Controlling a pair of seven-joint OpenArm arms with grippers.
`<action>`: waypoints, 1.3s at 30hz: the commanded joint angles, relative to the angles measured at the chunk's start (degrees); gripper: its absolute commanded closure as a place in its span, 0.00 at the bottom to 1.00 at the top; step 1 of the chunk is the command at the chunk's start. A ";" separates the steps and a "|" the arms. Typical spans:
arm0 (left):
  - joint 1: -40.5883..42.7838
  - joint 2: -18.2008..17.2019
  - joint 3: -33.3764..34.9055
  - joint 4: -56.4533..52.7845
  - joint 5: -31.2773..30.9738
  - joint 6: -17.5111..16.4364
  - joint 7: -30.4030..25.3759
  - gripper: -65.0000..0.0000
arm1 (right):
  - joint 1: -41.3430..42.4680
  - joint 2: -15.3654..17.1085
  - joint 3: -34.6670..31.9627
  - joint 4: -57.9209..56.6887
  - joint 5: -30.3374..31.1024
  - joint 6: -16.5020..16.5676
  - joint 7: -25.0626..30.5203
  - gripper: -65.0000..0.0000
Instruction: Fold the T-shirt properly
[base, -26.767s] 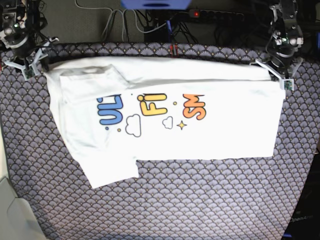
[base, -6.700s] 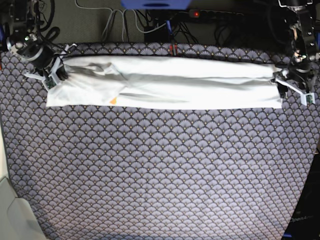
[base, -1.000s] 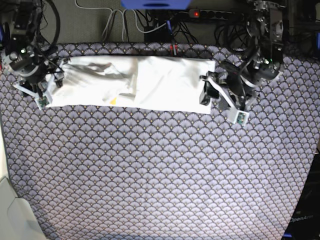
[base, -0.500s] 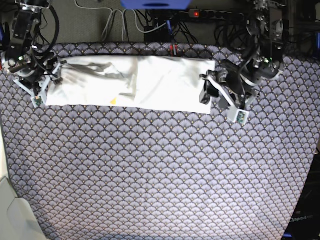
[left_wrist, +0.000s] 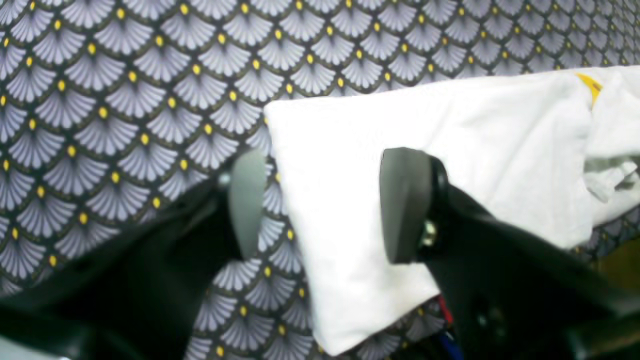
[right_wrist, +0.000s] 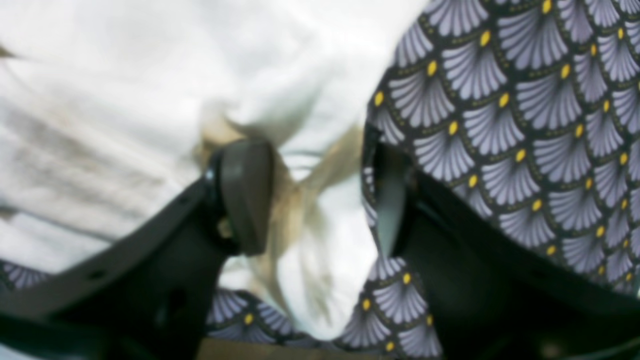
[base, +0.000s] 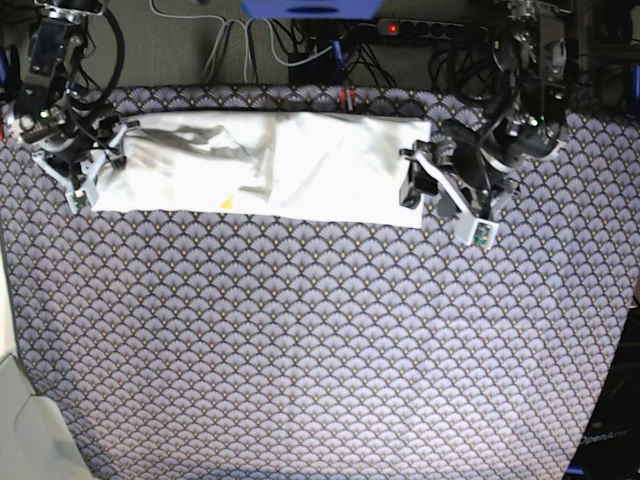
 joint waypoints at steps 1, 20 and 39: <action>-0.55 -0.34 -0.20 1.22 -0.44 -0.22 -0.98 0.45 | 0.25 0.50 -0.02 0.40 0.64 0.07 0.00 0.61; -0.46 -0.34 -1.43 1.48 -0.53 -0.13 -0.98 0.45 | -1.42 0.50 0.33 12.09 0.64 0.16 0.00 1.00; 0.94 -0.26 -9.69 1.48 -0.62 -0.22 -0.98 0.45 | -3.36 -1.26 0.16 15.25 0.20 4.86 -0.62 0.92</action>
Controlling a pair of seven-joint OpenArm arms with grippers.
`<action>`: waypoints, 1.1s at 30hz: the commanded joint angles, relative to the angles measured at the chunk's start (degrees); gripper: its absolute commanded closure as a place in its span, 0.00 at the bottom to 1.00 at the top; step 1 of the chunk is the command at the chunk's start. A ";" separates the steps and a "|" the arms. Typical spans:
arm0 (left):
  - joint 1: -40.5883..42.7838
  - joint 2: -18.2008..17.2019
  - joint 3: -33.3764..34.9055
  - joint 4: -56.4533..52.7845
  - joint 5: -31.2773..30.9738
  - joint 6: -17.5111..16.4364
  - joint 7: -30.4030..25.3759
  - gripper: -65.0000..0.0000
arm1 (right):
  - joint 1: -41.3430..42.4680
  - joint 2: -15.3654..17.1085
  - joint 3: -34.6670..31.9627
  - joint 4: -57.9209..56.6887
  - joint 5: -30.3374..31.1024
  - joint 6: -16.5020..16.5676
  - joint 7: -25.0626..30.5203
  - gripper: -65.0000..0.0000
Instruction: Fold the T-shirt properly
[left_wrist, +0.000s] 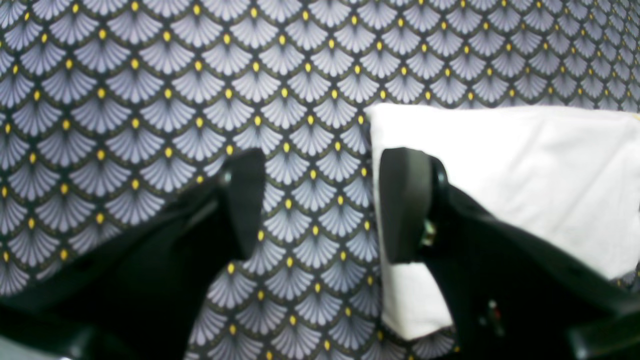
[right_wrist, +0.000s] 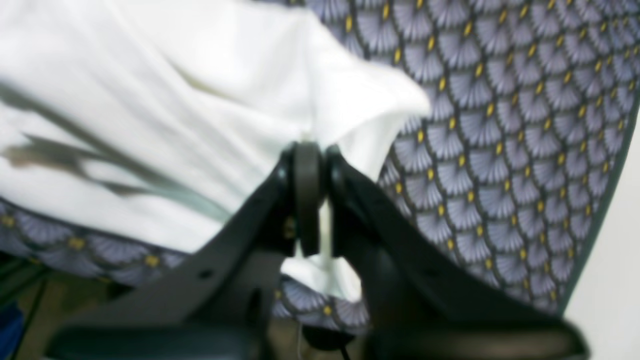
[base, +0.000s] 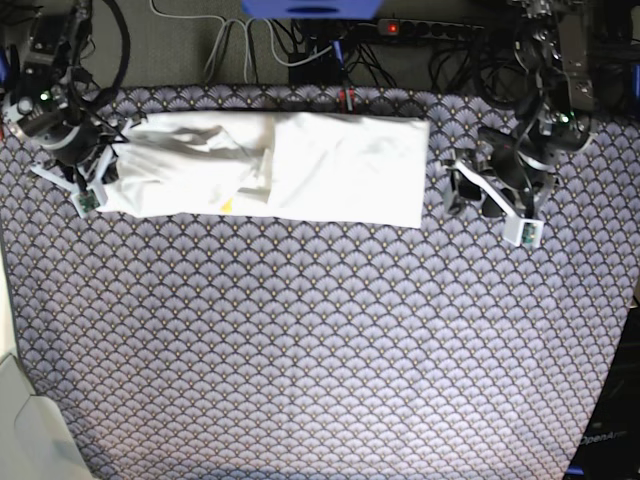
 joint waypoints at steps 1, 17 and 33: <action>-0.52 -0.43 -0.12 1.15 -0.59 -0.22 -1.17 0.45 | 0.40 0.91 0.20 0.17 0.53 0.19 0.89 0.86; -0.26 -0.52 -0.29 1.15 -0.59 -0.31 -1.17 0.45 | 2.95 2.14 0.38 -9.06 0.62 0.19 0.89 0.40; 0.62 -0.52 -0.38 1.24 -0.59 -0.31 -1.26 0.45 | 2.95 1.79 0.02 -12.75 0.88 0.19 0.89 0.59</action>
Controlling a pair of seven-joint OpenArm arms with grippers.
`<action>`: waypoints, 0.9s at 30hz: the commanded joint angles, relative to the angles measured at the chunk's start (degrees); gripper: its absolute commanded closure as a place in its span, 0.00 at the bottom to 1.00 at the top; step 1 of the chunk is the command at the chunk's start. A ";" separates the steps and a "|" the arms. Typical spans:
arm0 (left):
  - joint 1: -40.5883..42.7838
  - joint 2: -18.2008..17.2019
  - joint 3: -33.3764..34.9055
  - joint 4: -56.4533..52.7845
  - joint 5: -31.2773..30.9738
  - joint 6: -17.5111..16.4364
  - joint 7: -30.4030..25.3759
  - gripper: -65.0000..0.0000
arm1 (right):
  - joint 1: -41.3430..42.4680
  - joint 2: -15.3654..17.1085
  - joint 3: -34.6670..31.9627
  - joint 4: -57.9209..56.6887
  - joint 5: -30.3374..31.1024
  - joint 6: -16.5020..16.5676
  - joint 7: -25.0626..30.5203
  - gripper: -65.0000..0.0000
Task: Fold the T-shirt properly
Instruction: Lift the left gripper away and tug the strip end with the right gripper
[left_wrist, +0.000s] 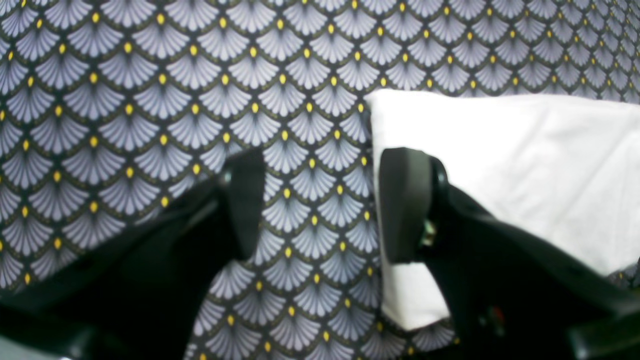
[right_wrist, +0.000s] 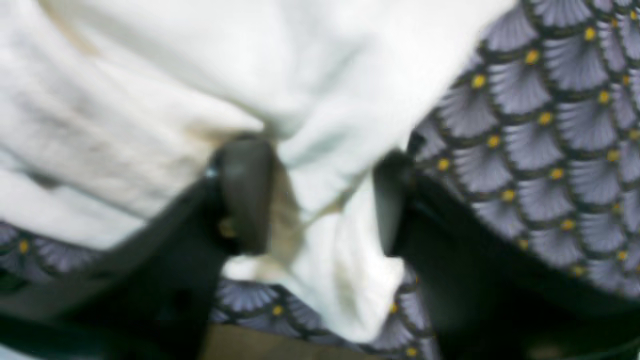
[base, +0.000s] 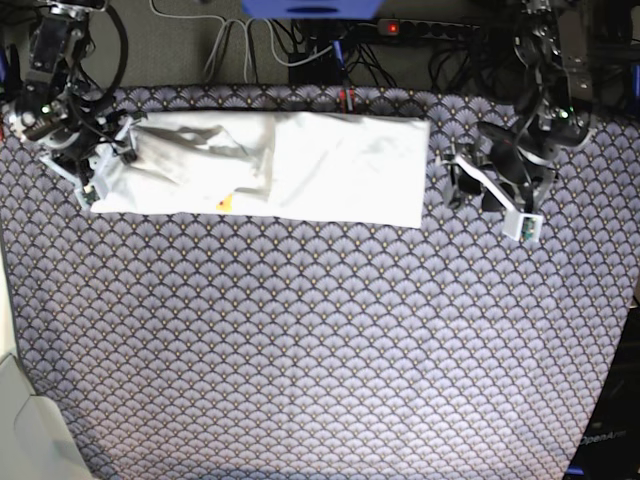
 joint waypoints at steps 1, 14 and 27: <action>-0.49 -0.50 -0.25 1.18 -0.59 -0.28 -1.04 0.45 | 0.09 0.50 0.05 -0.54 -0.61 0.19 -0.16 0.67; 1.44 -0.50 -2.71 4.43 -0.59 -0.28 -0.96 0.45 | 1.06 1.46 0.40 -4.06 -0.78 0.19 -0.16 1.00; 4.96 -0.50 -9.04 5.83 -0.68 -0.28 -0.96 0.45 | -6.77 -3.55 0.05 19.50 -0.78 0.19 -0.16 1.00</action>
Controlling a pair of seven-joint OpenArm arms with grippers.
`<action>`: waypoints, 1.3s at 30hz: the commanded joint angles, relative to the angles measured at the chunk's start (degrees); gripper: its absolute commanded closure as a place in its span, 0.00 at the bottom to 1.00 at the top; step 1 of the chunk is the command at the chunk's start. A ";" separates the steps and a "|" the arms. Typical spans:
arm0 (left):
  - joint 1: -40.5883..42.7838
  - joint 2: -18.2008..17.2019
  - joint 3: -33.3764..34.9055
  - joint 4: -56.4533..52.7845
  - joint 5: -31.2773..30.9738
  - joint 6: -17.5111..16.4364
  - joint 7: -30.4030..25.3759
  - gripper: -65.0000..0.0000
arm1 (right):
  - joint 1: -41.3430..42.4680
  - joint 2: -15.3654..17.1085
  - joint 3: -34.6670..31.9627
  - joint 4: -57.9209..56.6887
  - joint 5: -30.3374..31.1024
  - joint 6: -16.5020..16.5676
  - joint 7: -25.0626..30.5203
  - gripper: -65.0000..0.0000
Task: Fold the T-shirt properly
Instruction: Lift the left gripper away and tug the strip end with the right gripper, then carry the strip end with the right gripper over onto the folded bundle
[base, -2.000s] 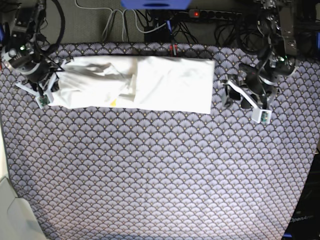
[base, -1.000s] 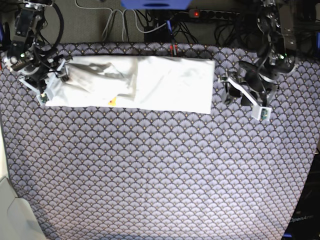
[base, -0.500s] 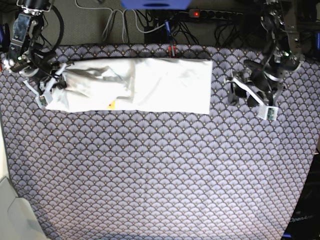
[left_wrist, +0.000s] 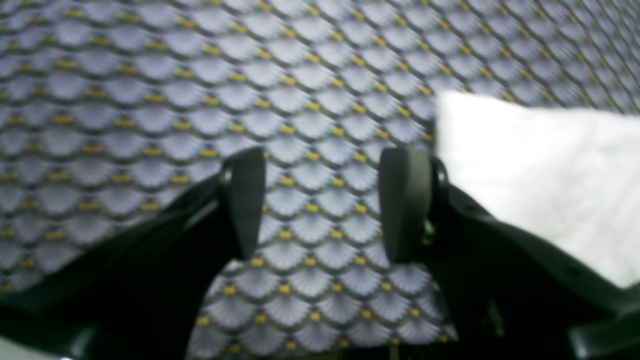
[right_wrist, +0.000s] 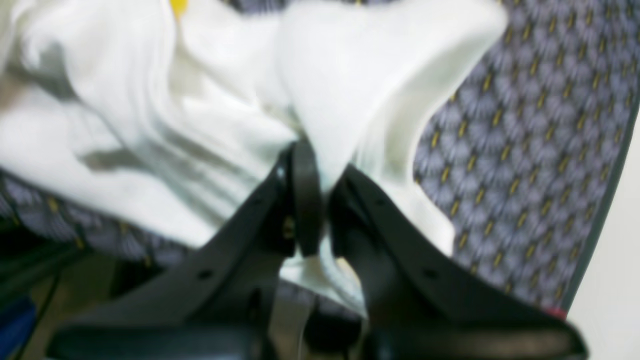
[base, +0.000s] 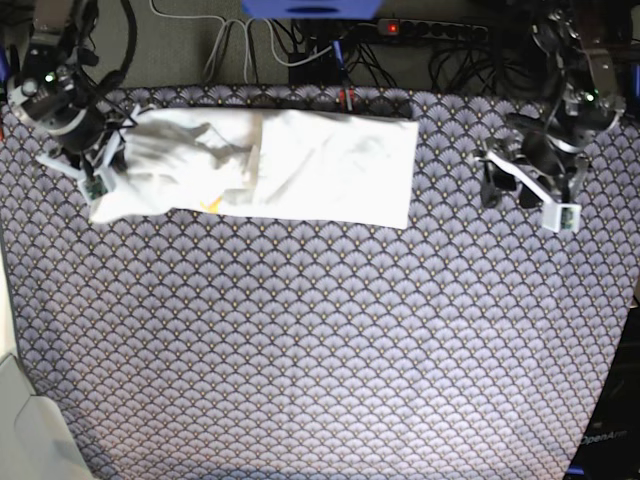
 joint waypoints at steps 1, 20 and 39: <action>0.85 -0.48 -1.40 0.98 -0.44 -0.11 -0.48 0.45 | 0.09 0.19 0.16 0.88 0.84 -0.23 1.40 1.00; 7.53 -5.31 -17.57 0.37 -11.52 -0.20 -0.21 0.45 | 0.80 -7.20 -11.71 2.29 0.92 -0.23 1.75 1.00; 10.96 -6.98 -17.66 0.37 -11.43 -0.20 -0.21 0.45 | 4.84 -13.53 -30.44 2.46 0.75 -0.23 1.40 1.00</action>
